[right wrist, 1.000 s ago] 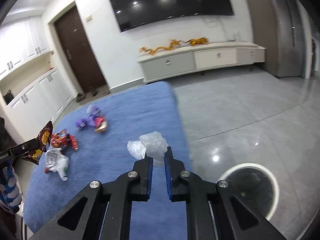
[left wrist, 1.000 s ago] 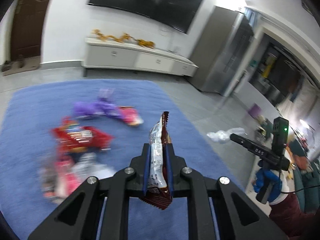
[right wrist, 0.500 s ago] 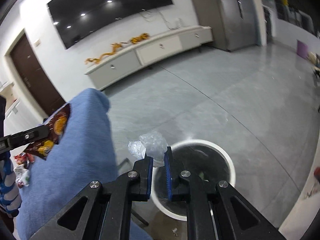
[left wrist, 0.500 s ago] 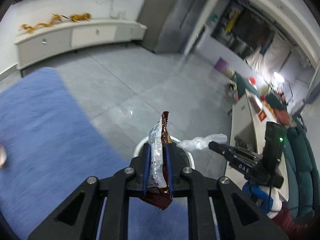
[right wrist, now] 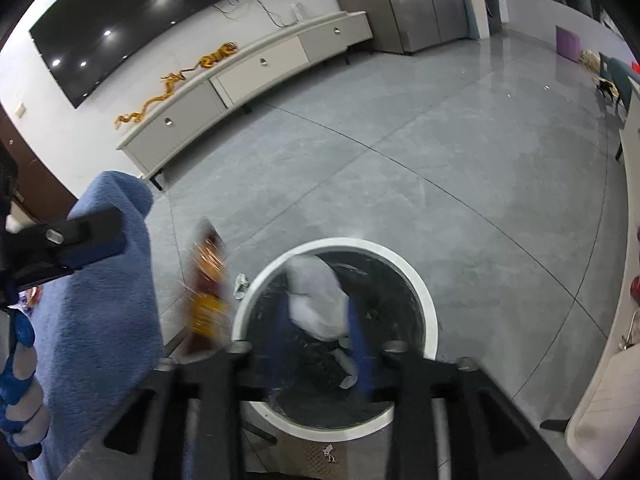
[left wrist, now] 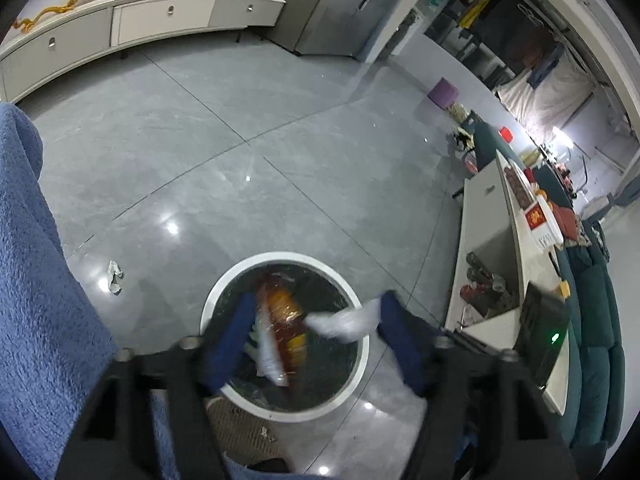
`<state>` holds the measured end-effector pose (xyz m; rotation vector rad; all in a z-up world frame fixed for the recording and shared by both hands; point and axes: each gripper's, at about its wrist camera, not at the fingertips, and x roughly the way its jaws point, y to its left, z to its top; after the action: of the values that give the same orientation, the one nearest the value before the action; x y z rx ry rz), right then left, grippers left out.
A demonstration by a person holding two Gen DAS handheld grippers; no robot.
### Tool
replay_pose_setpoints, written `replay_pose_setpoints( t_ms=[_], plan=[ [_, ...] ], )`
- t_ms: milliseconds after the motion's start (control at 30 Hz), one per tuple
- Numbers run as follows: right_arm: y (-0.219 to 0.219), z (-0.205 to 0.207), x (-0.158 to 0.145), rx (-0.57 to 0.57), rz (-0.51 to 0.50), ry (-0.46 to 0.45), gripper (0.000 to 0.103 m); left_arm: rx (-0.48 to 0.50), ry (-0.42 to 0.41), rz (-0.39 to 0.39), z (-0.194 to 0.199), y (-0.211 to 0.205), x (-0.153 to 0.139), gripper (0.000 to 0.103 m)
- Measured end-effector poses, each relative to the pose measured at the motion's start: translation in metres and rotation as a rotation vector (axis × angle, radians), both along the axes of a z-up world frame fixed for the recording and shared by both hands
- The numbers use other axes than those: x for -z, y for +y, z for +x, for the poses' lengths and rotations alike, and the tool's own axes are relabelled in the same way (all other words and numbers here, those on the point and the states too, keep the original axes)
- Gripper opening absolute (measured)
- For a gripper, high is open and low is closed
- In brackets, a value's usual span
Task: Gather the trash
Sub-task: 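Carry both items to the trash bin and open both tools to release, then grasp clear plastic wrapper with left tool while right tool grasps white printed bag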
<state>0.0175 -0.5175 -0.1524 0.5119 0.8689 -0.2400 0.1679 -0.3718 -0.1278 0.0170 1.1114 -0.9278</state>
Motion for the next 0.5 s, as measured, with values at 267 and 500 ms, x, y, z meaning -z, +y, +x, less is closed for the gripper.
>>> replay_pose_setpoints(
  t_ms=[267,500],
  plan=[
    [0.007,-0.007,-0.004,0.008,-0.025,0.009,0.038,-0.012,-0.062,0.014,-0.008,0.018,-0.015,0.067],
    [0.028,-0.013,-0.039,-0.002,-0.093,-0.038,0.038,-0.088,-0.194,0.019,-0.027,0.073,-0.049,0.067]
  ],
)
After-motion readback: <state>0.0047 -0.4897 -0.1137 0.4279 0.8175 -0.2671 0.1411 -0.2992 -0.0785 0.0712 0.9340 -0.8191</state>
